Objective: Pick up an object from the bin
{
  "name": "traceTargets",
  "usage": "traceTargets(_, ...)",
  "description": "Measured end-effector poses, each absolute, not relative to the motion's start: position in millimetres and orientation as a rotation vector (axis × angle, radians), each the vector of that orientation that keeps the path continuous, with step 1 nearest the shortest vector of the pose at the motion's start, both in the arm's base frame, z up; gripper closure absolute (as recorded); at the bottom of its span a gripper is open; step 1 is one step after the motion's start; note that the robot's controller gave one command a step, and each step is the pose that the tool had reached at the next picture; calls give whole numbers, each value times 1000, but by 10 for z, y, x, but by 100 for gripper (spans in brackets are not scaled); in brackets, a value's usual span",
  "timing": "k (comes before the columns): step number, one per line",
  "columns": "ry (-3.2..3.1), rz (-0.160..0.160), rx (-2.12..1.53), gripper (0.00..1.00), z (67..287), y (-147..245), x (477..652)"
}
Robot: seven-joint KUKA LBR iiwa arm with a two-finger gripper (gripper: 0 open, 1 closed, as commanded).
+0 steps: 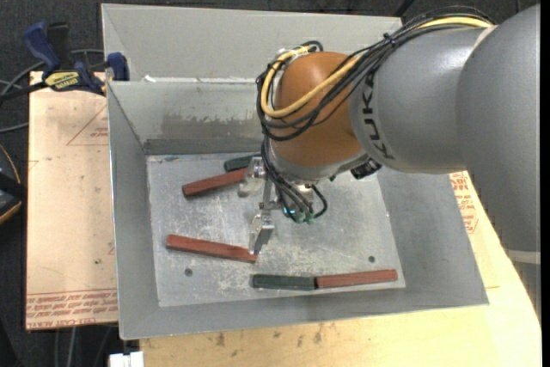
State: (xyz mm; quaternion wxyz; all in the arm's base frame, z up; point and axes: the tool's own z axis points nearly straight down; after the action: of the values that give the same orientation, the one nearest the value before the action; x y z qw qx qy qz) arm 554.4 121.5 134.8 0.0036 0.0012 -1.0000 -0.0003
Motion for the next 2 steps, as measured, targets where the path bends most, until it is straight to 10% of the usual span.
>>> traceTargets(1, -3141, -2, 1, 0, 1386, 1211, 5564)
traceTargets(2, -3158, -11, 126, 100, 776, 1462, 5176)
